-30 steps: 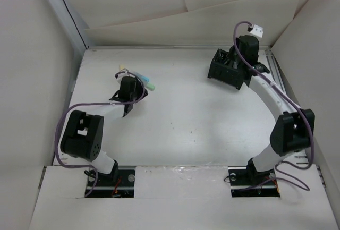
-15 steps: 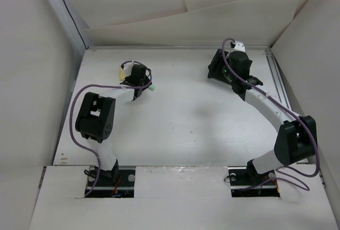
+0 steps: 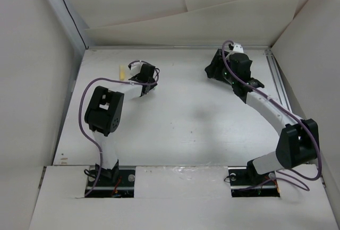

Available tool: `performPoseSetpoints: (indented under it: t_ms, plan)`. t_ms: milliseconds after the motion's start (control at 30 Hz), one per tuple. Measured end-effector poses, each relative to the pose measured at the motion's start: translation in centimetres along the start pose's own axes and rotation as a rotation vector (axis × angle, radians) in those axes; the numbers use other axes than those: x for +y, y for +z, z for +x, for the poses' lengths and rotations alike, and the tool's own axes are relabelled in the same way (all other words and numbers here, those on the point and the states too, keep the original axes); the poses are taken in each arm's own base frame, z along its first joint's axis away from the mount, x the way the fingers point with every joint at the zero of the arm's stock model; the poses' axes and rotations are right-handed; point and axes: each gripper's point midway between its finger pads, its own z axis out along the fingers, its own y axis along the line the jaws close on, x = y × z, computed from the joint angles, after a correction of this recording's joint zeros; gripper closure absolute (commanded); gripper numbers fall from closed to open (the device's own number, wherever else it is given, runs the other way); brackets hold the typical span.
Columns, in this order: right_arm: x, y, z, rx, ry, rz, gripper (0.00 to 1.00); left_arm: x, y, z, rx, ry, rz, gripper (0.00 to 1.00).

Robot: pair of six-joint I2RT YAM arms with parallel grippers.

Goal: Sort the stationery into containers
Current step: Pick up the pen from the center of the board.

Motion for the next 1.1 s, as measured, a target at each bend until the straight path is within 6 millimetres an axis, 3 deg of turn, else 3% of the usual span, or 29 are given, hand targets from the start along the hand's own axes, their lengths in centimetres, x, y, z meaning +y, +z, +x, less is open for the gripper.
performPoseSetpoints:
  t_ms: [367, 567, 700, 800, 967, 1100]
  plan:
    - [0.5, 0.0, 0.3, 0.012, -0.008, -0.026, 0.34, -0.2, 1.8, -0.4, -0.012, 0.006, -0.059, 0.55]
    - [1.1, -0.1, 0.4, 0.018, -0.011, -0.049, 0.34, 0.8, 1.6, -0.2, -0.017, 0.027, -0.083, 0.75]
    - [1.3, -0.1, 0.5, 0.021, -0.011, -0.058, 0.34, 2.5, 0.2, 0.5, -0.014, 0.036, -0.094, 0.94]
    - [1.4, -0.1, 0.5, 0.023, -0.014, -0.063, 0.34, 4.0, -1.2, 1.2, -0.002, 0.048, -0.1, 1.0]
    - [2.2, -0.3, 1.0, 0.046, -0.018, -0.114, 0.21, 6.2, -4.0, 3.0, 0.043, 0.081, -0.063, 1.0]
    - [4.4, -0.3, 2.1, 0.097, -0.024, -0.207, 0.17, 5.8, -7.0, 5.1, 0.096, 0.14, 0.072, 1.0]
